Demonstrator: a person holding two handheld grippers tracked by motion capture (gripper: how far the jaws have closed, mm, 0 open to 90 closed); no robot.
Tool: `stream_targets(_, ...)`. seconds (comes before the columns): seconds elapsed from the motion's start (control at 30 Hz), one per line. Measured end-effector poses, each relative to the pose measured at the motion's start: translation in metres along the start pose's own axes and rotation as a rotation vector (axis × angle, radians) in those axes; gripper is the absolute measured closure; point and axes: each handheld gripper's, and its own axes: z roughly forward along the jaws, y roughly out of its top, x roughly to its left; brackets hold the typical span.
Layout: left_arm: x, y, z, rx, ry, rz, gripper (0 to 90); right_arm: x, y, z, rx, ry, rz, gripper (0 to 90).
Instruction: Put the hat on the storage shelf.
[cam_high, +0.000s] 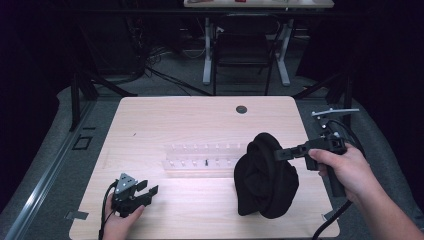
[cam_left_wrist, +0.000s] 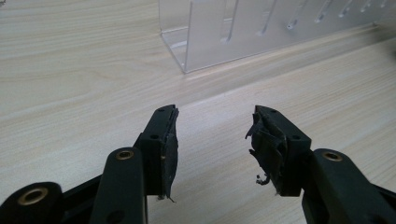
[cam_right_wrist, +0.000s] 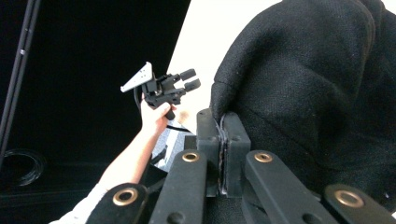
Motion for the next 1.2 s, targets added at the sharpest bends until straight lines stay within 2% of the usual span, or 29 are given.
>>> stream_targets(0.43, 0.001, 0.0, 0.001, -0.001, 0.0, -0.008, 46.0, 0.019, 0.016, -0.008, -0.044, 0.04, -0.022, 88.7)
stream_targets(0.8, 0.0, 0.0, 0.002, -0.013, -0.02, 0.014, 44.4, 0.033, 0.029, -0.011, -0.073, 0.05, -0.043, 88.7)
stream_targets(0.87, 0.0, 0.001, 0.001, -0.022, -0.017, 0.025, 44.2, 0.035, 0.032, -0.011, -0.082, 0.051, -0.047, 88.7)
stream_targets(1.0, 0.0, 0.001, 0.001, -0.04, -0.019, 0.019, 44.1, 0.037, 0.039, -0.007, -0.091, 0.05, -0.043, 88.6)
stream_targets(1.2, 0.002, 0.0, 0.001, -0.035, -0.013, 0.006, 44.1, 0.04, 0.047, -0.001, -0.093, 0.052, -0.042, 88.7)
